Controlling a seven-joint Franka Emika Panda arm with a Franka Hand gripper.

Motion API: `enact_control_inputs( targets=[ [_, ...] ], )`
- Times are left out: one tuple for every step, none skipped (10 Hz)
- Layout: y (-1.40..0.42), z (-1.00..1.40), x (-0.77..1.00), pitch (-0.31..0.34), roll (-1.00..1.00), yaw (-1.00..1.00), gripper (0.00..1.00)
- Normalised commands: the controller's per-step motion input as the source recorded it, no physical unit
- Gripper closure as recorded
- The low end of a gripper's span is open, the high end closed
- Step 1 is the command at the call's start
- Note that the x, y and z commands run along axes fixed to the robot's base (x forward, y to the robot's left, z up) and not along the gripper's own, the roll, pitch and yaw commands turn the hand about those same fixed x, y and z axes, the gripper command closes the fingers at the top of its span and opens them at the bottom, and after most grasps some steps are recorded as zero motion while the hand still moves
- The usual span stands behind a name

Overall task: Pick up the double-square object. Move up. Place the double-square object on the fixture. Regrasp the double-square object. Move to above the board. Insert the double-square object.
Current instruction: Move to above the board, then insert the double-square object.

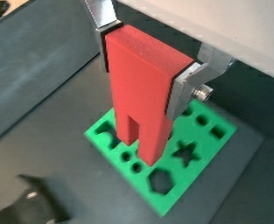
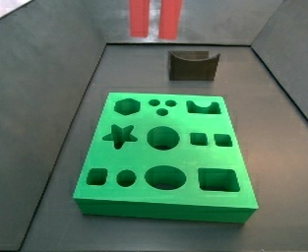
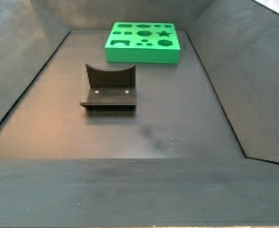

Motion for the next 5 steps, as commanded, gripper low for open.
enact_control_inputs(
  targets=[
    [-0.02,0.01,-0.11,0.018,-0.68,-0.02,1.00],
    [0.00,0.01,-0.08,-0.005,-0.47,-0.01,1.00],
    [0.01,0.00,-0.06,-0.022,-0.26,0.00,1.00],
    [0.00,0.00,0.02,-0.009,0.00,0.00,1.00],
    [-0.01,-0.17,0.25,-0.077,0.00,0.00,1.00]
  ],
)
